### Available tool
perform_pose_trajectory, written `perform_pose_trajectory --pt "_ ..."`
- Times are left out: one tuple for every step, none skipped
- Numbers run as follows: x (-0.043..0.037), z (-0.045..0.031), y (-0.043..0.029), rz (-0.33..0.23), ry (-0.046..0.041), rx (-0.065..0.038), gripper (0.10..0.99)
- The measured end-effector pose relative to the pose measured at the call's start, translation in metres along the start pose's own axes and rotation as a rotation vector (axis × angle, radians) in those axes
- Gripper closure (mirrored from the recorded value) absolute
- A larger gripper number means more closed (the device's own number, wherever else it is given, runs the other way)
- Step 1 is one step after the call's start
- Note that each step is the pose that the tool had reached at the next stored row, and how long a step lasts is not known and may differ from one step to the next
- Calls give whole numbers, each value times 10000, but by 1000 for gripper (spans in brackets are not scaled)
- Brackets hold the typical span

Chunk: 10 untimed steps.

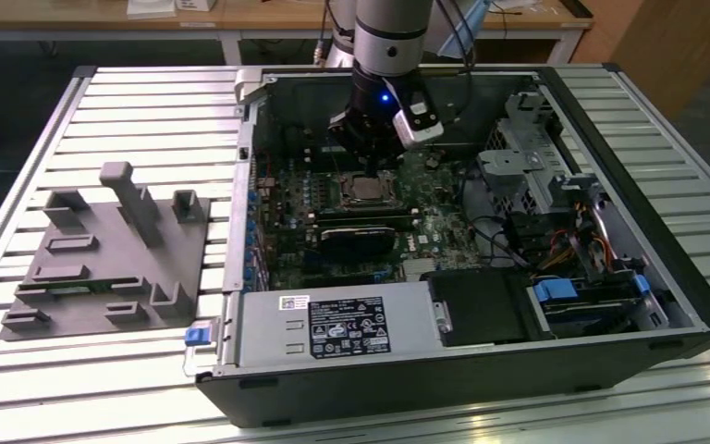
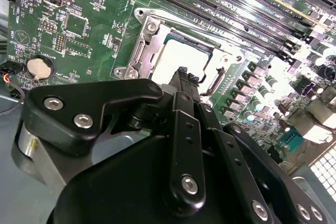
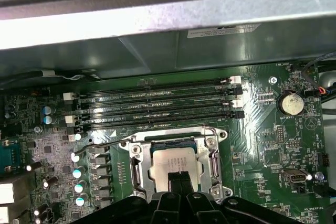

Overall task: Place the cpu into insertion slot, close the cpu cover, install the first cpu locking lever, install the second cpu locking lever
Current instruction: 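Install the first cpu locking lever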

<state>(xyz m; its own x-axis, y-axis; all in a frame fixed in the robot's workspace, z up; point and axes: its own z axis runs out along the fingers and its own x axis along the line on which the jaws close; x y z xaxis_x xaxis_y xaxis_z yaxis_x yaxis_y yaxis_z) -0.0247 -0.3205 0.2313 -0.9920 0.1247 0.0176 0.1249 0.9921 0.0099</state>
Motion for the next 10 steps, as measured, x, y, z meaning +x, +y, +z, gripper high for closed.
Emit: perform_pose_trajectory --pt "0 0 0 -1 0 1 980" --pt "0 -2 0 0 1 2 980" --pt "1 -9 -1 0 3 7 980" --pt "1 -18 0 0 2 4 980" --pt "1 -31 0 0 0 0 980" --pt "1 -46 0 0 1 2 980" --pt "1 -62 0 0 0 1 980" --pt "2 -80 1 0 0 0 980" --pt "2 -96 1 1 0 1 980" --pt "2 -108 1 1 0 1 980"
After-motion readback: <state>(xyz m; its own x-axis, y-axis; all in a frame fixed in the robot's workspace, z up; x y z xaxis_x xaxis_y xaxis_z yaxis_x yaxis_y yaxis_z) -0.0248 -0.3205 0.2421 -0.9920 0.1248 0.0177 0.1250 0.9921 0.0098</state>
